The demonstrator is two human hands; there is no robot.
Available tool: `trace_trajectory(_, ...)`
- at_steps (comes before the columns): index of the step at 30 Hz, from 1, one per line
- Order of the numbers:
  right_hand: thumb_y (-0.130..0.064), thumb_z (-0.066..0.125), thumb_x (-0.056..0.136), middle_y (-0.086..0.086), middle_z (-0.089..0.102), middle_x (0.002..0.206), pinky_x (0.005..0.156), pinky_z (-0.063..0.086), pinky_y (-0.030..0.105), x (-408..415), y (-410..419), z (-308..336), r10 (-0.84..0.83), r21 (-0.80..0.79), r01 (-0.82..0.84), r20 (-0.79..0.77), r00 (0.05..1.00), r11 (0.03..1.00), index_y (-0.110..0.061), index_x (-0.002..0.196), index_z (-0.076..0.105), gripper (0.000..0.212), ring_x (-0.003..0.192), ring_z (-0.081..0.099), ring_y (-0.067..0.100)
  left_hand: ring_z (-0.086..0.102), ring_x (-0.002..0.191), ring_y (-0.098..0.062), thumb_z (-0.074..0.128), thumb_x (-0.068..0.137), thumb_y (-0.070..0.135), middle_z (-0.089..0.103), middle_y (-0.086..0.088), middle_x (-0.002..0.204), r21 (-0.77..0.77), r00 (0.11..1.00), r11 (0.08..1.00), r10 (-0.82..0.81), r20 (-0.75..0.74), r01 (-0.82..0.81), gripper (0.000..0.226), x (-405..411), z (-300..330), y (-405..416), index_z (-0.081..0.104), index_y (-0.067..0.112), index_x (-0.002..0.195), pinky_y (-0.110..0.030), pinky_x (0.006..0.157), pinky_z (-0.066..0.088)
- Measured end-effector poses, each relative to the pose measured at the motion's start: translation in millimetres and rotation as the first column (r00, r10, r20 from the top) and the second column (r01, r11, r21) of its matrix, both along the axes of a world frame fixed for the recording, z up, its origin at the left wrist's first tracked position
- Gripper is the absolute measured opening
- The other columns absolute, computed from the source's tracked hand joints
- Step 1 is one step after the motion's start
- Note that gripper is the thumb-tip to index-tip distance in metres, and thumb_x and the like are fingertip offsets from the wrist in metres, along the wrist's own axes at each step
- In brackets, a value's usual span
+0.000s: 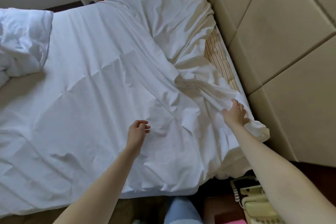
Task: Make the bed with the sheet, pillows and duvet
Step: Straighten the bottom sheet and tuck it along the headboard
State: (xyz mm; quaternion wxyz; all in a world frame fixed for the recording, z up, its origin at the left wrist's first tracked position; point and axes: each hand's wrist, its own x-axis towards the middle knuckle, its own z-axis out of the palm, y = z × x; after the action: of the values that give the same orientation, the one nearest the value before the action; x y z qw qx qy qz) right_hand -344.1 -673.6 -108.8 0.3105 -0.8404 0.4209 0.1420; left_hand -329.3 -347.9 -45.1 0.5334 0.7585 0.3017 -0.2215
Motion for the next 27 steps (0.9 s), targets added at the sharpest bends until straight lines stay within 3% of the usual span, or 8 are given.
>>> trace_trajectory(7,-0.033,0.050,0.092,0.008,0.017,0.156,0.110,0.004,0.065,16,-33,-31,-0.022,0.015,0.027,-0.248,0.968,1.000,-0.021,0.149,0.017,0.067,0.143,0.016,0.032,0.059,0.074,-0.018,0.039,0.094,0.006,0.063,-0.005,0.085,0.034,0.998,0.999,-0.041,0.058,0.039,0.024,45,-9,-16,0.062,0.009,0.099,-0.027,0.070,0.043)
trace_trajectory(11,-0.030,0.062,0.083,0.006,0.007,0.159,0.109,0.008,0.063,26,-33,-40,0.085,-0.006,-0.092,-0.325,0.942,0.996,-0.022,0.151,0.007,0.088,0.145,0.007,0.030,0.060,0.077,-0.018,0.038,0.095,0.005,0.063,-0.005,0.088,0.036,0.996,0.998,-0.054,0.073,0.051,0.025,58,-10,-16,0.062,0.009,0.101,-0.025,0.070,0.044)
trace_trajectory(15,-0.041,0.069,0.080,0.010,0.006,0.159,0.107,0.014,0.064,31,-29,-43,0.168,0.078,-0.149,-0.393,0.904,0.986,-0.025,0.151,-0.009,0.106,0.140,0.024,0.037,0.060,0.077,-0.018,0.038,0.095,0.005,0.063,-0.005,0.088,0.032,0.995,0.997,-0.075,0.070,0.073,0.026,66,-12,-15,0.062,0.009,0.101,-0.025,0.070,0.044)
trace_trajectory(19,-0.042,0.063,0.082,0.010,0.030,0.146,0.101,0.028,0.053,20,-18,-61,0.186,0.054,-0.181,-0.444,0.876,0.982,-0.020,0.149,0.004,0.092,0.127,0.040,0.034,0.060,0.077,-0.018,0.037,0.095,0.005,0.064,-0.006,0.088,0.042,0.994,0.996,-0.079,0.079,0.076,0.026,74,-14,-16,0.062,0.009,0.101,-0.025,0.069,0.044)
trace_trajectory(21,-0.032,0.053,0.093,0.006,0.047,0.137,0.103,0.024,0.052,15,-16,-69,0.151,0.099,-0.121,-0.406,0.901,0.988,-0.017,0.144,0.024,0.061,0.122,0.044,0.032,0.060,0.078,-0.018,0.037,0.096,0.005,0.064,-0.007,0.088,0.036,0.993,0.996,-0.087,0.085,0.084,0.026,75,-15,-18,0.062,0.009,0.101,-0.025,0.069,0.045)
trace_trajectory(23,-0.023,0.042,0.097,0.006,0.057,0.119,0.100,0.024,0.048,13,-20,-70,0.159,0.079,-0.139,-0.379,0.912,0.987,-0.017,0.115,0.051,0.021,0.108,0.048,0.029,0.061,0.079,-0.019,0.037,0.096,0.005,0.064,-0.007,0.088,0.030,0.991,0.995,-0.102,0.083,0.100,0.026,74,-15,-23,0.063,0.009,0.100,-0.026,0.070,0.045)
trace_trajectory(27,-0.022,0.045,0.095,0.002,0.048,0.100,0.090,0.027,0.041,15,-27,-47,0.224,-0.098,-0.245,-0.184,0.957,0.965,-0.019,0.078,0.048,0.017,0.098,0.046,0.025,0.060,0.077,-0.019,0.038,0.095,0.005,0.064,-0.007,0.086,0.023,0.993,0.994,-0.106,0.057,0.105,0.025,67,-15,-36,0.063,0.009,0.098,-0.027,0.070,0.044)
